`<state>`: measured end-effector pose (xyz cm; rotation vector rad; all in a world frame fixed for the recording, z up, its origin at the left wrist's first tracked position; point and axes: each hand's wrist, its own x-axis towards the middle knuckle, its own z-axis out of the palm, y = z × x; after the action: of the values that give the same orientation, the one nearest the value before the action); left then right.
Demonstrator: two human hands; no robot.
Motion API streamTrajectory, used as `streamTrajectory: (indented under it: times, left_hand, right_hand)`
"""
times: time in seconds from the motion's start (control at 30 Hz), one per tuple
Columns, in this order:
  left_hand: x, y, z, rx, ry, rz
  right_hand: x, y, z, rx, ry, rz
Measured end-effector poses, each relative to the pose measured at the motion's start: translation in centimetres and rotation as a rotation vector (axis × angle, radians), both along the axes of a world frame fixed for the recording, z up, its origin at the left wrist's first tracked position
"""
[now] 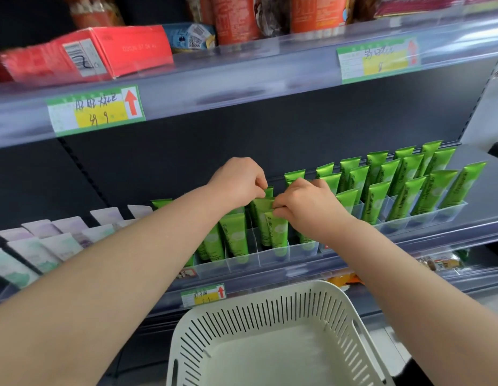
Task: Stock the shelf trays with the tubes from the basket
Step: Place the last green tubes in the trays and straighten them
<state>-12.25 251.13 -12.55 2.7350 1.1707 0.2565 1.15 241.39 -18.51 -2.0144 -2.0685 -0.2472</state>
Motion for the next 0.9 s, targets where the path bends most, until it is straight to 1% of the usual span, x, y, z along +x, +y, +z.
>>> streamTrajectory:
  times: [0.07, 0.17, 0.27, 0.47, 0.63, 0.73, 0.83, 0.9]
  left_hand:
    - [0.2, -0.3, -0.2, -0.007, 0.062, -0.013]
    - [0.5, -0.5, -0.7, -0.003, 0.125, -0.004]
    - [1.0, -0.9, -1.1, 0.031, 0.132, 0.007]
    - [1.9, -1.6, -1.2, 0.096, 0.062, 0.029]
    - [2.1, -1.5, -1.3, 0.036, 0.075, 0.043]
    - [1.6, -0.9, -0.5, -0.029, -0.011, 0.052]
    - [0.7, 0.1, 0.5, -0.011, -0.096, 0.096]
    - [0.1, 0.8, 0.9, 0.013, -0.106, 0.129]
  right_hand:
    - [0.1, -0.3, 0.2, 0.007, 0.066, -0.02]
    - [0.5, -0.6, 0.4, 0.044, 0.057, -0.073]
    - [0.8, -0.8, 0.5, 0.07, 0.078, -0.11]
    - [1.2, -1.0, 0.7, 0.156, 0.077, -0.16]
    - [1.4, -1.1, 0.8, 0.157, 0.076, -0.157]
    - [1.4, -0.9, 0.9, 0.169, 0.082, -0.155]
    - [1.2, -0.1, 1.1, 0.192, 0.09, -0.147]
    - [1.1, 0.8, 1.3, 0.195, 0.097, -0.132]
